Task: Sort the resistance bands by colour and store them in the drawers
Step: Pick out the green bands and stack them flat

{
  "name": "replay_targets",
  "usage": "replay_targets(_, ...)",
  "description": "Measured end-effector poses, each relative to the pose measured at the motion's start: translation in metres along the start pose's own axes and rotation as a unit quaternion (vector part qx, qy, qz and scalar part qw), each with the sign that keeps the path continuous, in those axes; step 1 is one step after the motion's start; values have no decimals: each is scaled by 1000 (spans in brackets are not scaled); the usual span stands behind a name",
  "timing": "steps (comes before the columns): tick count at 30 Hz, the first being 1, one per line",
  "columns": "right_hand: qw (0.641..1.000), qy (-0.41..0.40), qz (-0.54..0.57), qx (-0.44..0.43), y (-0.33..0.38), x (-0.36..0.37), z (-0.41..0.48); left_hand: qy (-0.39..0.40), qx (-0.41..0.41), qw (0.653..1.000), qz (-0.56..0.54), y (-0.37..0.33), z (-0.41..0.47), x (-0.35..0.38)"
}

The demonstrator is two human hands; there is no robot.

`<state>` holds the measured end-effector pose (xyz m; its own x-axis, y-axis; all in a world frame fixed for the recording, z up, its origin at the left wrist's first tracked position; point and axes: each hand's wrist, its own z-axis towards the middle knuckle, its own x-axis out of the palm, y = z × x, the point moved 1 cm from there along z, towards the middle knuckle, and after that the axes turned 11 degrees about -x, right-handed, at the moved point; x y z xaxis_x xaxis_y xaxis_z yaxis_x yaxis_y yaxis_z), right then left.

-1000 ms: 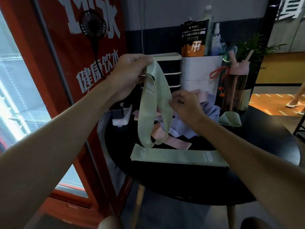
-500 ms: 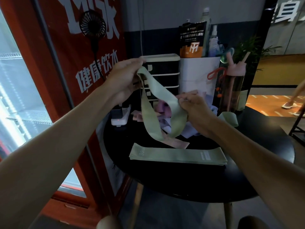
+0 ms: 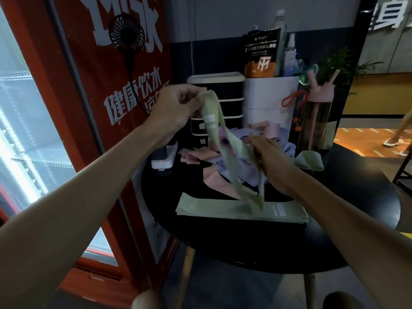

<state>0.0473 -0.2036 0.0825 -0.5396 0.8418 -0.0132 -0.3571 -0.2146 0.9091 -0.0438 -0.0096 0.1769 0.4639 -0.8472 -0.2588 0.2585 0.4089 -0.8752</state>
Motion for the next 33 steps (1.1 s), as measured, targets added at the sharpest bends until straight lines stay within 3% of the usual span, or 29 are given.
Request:
replay_targets(4, 1000, -10, -25, -2, 2, 3, -3, -37, 49, 996, 69, -3, 2, 4)
replay_targets(9, 998, 10, -34, -54, 18, 11, -5, -34, 72, 995, 60, -6, 3, 12)
replay_targets(14, 985, 18, -100, -137, 34, 20, -1, -26, 72, 995, 60, -4, 1, 22)
replay_targets(19, 986, -31, -90, -136, 42, 21, 4, -23, 30, 999, 36, 2, -2, 32)
replay_targets(21, 985, -55, -94, -135, 45, 20, 6, 4, -11, 1000, 12, 7, -7, 36)
replay_targets(24, 980, -104, -102, -134, 44, 15, 13, 127, -137, 982, -16, 24, -18, 45)
replay_targets(26, 979, -130, -100, -120, 41, 8, 14, 192, -170, 966, 16, 39, -25, 50)
replay_targets(33, 966, -219, -97, -100, 28, -23, 6, 197, -163, 966, 27, 71, -35, 58)
